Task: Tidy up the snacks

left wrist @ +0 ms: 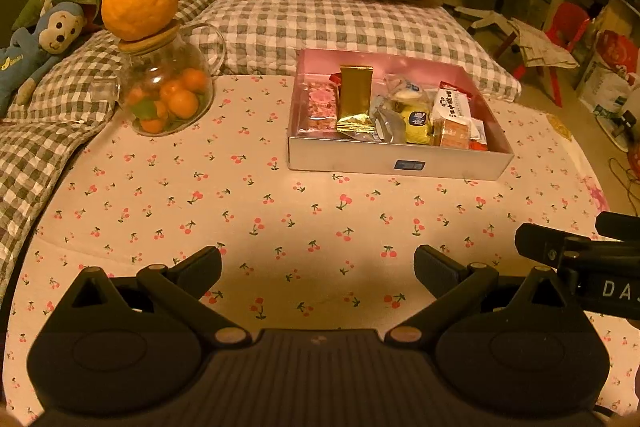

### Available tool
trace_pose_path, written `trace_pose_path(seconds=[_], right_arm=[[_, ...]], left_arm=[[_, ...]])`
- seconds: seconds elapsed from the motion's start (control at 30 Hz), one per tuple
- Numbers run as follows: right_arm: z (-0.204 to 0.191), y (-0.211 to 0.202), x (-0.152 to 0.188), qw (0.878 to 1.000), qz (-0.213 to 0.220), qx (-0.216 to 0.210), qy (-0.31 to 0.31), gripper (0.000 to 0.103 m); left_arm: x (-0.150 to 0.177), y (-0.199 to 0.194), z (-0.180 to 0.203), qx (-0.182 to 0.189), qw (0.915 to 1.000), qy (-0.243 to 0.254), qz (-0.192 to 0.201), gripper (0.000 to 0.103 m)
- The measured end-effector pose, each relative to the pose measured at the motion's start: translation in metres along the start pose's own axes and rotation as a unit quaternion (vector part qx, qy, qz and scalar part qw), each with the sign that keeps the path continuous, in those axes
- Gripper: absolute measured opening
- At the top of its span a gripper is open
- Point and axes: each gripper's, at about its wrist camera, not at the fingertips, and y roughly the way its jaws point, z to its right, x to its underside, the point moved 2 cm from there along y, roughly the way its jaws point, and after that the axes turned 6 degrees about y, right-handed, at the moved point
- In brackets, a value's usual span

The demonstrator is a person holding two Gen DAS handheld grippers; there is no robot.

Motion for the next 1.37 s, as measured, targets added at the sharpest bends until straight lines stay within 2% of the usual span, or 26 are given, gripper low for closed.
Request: trace_pose_path(seconds=[1.37], right_arm=[[0.002,0.0001,0.0025,1.0,0.0,0.001,0.0,0.097]], left_arm=[[0.0025,0.0006,0.0016,-0.007,0.9999,0.007,-0.009,0.102]])
